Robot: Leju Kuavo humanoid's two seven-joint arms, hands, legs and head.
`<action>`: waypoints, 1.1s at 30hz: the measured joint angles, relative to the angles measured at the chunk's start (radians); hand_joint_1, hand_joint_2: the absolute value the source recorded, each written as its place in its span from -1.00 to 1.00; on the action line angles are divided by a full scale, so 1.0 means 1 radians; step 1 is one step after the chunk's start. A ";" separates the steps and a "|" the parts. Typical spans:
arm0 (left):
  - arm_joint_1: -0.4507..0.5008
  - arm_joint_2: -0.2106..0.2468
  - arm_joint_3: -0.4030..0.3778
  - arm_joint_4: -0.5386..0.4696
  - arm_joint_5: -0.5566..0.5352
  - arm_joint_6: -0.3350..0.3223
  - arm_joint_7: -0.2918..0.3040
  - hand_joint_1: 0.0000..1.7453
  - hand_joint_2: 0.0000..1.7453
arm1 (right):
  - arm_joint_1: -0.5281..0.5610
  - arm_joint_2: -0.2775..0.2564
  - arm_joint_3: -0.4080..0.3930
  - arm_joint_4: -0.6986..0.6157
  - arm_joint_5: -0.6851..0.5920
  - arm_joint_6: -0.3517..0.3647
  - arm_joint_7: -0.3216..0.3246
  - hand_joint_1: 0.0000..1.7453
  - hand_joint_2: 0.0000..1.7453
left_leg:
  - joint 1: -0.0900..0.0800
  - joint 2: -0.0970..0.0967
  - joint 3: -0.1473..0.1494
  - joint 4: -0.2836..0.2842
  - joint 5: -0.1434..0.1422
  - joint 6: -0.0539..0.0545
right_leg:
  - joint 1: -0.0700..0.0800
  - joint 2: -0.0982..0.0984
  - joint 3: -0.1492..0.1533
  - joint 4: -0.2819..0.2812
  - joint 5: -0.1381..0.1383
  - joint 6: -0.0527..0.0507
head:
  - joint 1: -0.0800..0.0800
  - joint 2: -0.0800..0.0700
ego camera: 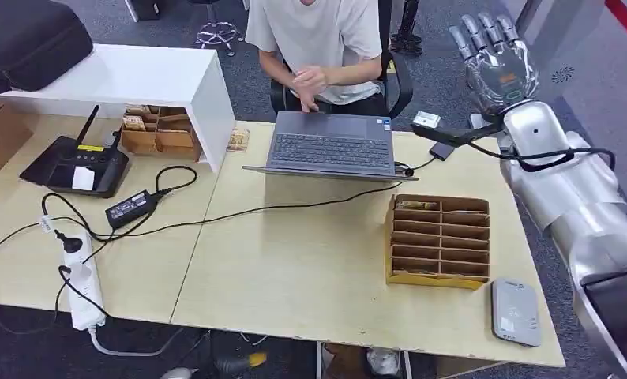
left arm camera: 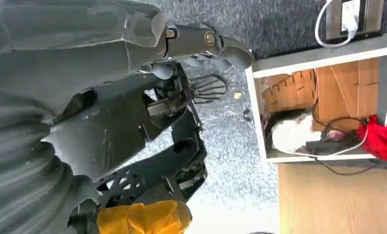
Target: Pass the card to the sensor for recognition and then transmit it.
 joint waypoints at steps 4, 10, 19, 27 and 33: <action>0.001 0.008 -0.005 0.000 0.016 0.002 -0.008 -1.00 1.00 | 0.032 -0.027 -0.031 -0.005 -0.026 -0.063 -0.045 -1.00 1.00 | 0.000 0.001 0.001 0.000 0.000 0.000 | 0.000 0.001 0.000 0.000 0.000 0.000 | 0.000 0.000; 0.008 0.011 -0.008 0.000 0.046 0.007 -0.026 -1.00 1.00 | 0.205 -0.060 -0.139 -0.216 -0.033 -0.073 -0.151 -1.00 1.00 | 0.001 0.001 0.001 -0.001 0.000 0.000 | 0.001 0.001 0.000 0.000 0.000 0.000 | 0.000 0.000; 0.014 0.024 -0.008 -0.002 0.065 0.007 -0.043 -1.00 1.00 | 0.407 -0.097 -0.236 -0.487 -0.067 -0.073 -0.229 -1.00 1.00 | 0.001 0.001 0.002 -0.001 0.000 -0.001 | 0.001 0.000 0.001 0.000 -0.001 -0.001 | 0.000 0.000; 0.032 0.042 -0.008 -0.002 0.074 0.000 -0.070 -1.00 1.00 | 0.648 -0.128 -0.294 -0.775 -0.083 -0.074 -0.280 -1.00 1.00 | 0.000 0.001 0.002 -0.002 -0.001 -0.001 | 0.001 0.000 0.001 0.000 -0.001 -0.001 | 0.000 0.000; 0.042 0.048 -0.008 -0.002 0.079 -0.001 -0.077 -1.00 1.00 | 0.769 -0.134 -0.327 -0.899 -0.074 -0.074 -0.311 -1.00 1.00 | 0.000 0.001 0.002 -0.002 -0.001 -0.001 | 0.001 0.000 0.001 0.000 -0.002 -0.001 | 0.000 0.000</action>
